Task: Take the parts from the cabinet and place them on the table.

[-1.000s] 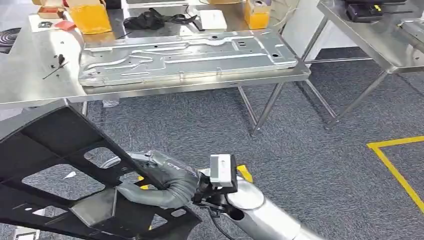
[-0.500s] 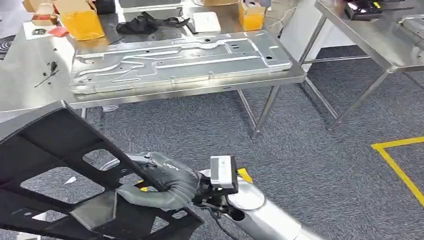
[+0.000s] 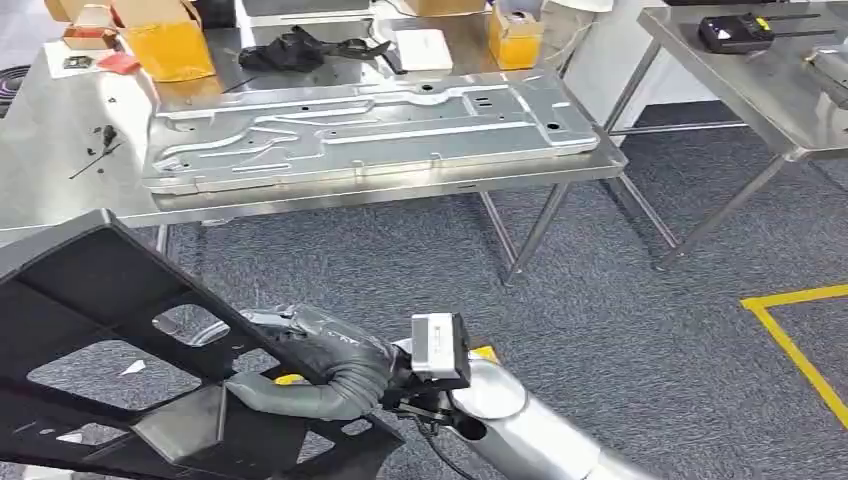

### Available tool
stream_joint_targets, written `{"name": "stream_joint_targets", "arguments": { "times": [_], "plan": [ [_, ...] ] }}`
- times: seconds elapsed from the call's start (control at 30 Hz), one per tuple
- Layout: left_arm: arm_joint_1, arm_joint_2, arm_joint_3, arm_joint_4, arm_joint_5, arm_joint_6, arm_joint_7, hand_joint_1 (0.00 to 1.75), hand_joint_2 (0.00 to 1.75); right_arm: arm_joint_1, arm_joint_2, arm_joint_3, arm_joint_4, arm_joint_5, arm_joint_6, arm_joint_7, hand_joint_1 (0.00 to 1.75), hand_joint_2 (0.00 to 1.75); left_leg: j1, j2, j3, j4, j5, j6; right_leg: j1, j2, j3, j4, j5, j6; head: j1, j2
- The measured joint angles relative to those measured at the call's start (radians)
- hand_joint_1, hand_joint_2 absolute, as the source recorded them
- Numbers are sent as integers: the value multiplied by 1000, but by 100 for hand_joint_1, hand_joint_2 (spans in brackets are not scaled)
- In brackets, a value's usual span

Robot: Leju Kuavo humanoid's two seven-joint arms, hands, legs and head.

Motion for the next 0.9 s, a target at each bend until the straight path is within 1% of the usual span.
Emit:
{"name": "stream_joint_targets", "arguments": {
  "times": [0.03,0.07,0.1,0.13,0.17,0.2,0.23,0.27,0.3,0.37,0.4,0.43,0.47,0.5,0.53,0.57,0.6,0.63,0.67,0.7,0.73,0.77,0.8,0.83,0.87,0.9],
  "plan": [
    [-1,0,0,0,0,0,0,0,175,0,-1,0,0,0,0,0,175,175,0,0,2,0,-3,4,-4,0,-47,84,-35,4,0,0],
    [-1,0,0,0,0,0,0,0,175,3,-3,2,1,0,0,0,175,175,0,0,4,0,-6,4,-7,0,-99,173,-64,7,0,0],
    [-1,0,0,0,-1,0,0,0,175,4,-4,3,4,0,0,0,175,175,0,0,8,0,-9,4,-8,0,-136,228,-70,8,0,0],
    [0,0,0,0,-2,0,0,0,175,4,-5,5,6,0,0,0,175,175,0,0,13,1,-14,4,-9,0,-150,231,-49,8,0,0],
    [1,0,0,0,-2,0,0,0,175,4,-5,6,6,0,0,0,175,175,0,-1,20,0,-19,2,-9,0,-139,186,-5,6,0,0],
    [1,0,0,0,-2,0,0,0,175,3,-5,7,6,-1,0,0,175,175,0,-4,29,0,-24,0,-8,0,-111,110,50,1,0,0],
    [0,0,1,0,-3,0,0,0,175,2,-5,8,6,-2,0,0,175,175,0,-5,40,0,-31,-4,-7,0,-76,19,104,-6,0,0],
    [1,-2,1,0,-3,0,0,0,175,2,-5,9,6,-1,0,0,175,175,2,-5,47,-3,-36,-8,-2,1,-50,-40,122,-13,0,0],
    [-1,-2,2,0,-3,0,0,0,175,2,-5,10,6,-2,0,0,175,175,-2,-7,47,-5,-38,-13,3,0,-43,-50,117,-16,-3,0],
    [0,-2,5,0,-3,0,0,0,175,1,-4,11,6,-2,0,-1,175,175,0,-5,46,-8,-41,-24,6,1,-40,-63,101,-23,-2,0],
    [0,-2,8,0,-3,0,0,0,175,1,-3,11,6,-2,0,-1,175,175,0,-4,49,-16,-39,-29,6,2,-40,-63,100,-26,-3,0],
    [-2,-2,9,0,-3,-1,0,0,175,0,-2,11,5,-2,0,-1,175,175,-1,-4,55,-19,-43,-35,-1,1,-30,-80,102,-31,-3,0],
    [-4,-2,9,0,-4,-1,0,0,175,0,-1,11,6,-2,0,-1,175,175,0,0,53,-4,-55,-36,-3,0,-19,-91,104,-35,-3,0],
    [-4,-2,10,0,-5,-1,0,0,175,-6,-1,12,6,-2,0,0,175,175,-1,0,28,46,-82,-35,-4,-2,-13,-93,102,-41,-4,0],
    [-3,-2,11,0,-5,-1,0,0,175,-8,-1,13,7,-1,0,0,175,175,-1,0,5,90,-101,-36,-3,-2,-12,-93,100,-43,-3,0],
    [-3,-1,11,0,-5,-1,0,0,175,-8,-1,13,9,-1,0,0,175,175,-1,0,-25,145,-124,-37,-2,-3,-9,-93,98,-46,-4,0],
    [-3,0,12,0,-5,-1,0,0,175,-8,-1,13,11,-1,0,0,175,175,-1,0,-62,209,-147,-38,0,-3,-7,-93,95,-48,-3,0],
    [0,0,12,0,-5,-1,0,0,175,-7,-1,13,14,-1,0,0,175,175,-1,-1,-101,272,-159,-40,0,-2,-5,-93,92,-51,-4,0],
    [2,0,13,0,-5,-1,0,0,175,-6,-1,14,16,-1,0,0,175,175,-1,0,-122,293,-149,-41,1,-1,0,-93,88,-51,-3,0],
    [3,0,13,0,-5,-2,0,0,175,-6,-1,14,16,-1,0,1,175,175,-1,0,-118,265,-113,-42,1,1,7,-93,83,-50,-3,0],
    [2,0,13,0,-5,-2,0,0,175,-6,-1,15,16,-1,1,1,175,175,0,0,-95,196,-60,-41,0,2,15,-93,77,-49,-4,0],
    [1,2,13,0,-6,-2,0,0,175,-8,-1,15,16,-1,3,1,175,175,-1,5,-61,110,-4,-39,0,-3,27,-92,69,-46,-4,0],
    [1,2,14,0,-6,-2,0,0,175,-9,-1,15,16,0,3,1,175,175,-4,33,-32,31,38,-34,1,-4,36,-91,60,-42,-3,0],
    [-3,2,14,0,-8,-2,0,0,175,-11,-1,15,18,0,3,1,175,175,-18,52,-24,25,25,-31,12,-8,40,-87,54,-33,-5,0],
    [-10,2,15,0,-10,-2,0,0,175,-12,-1,15,19,1,3,2,175,175,-15,49,-15,5,12,-18,11,-9,37,-84,50,-29,-5,0],
    [-11,2,15,0,-14,-2,-1,0,175,-12,-1,16,19,2,3,2,175,175,-16,40,-19,7,12,-15,11,-19,38,-87,48,-26,-1,0]
  ]
}}
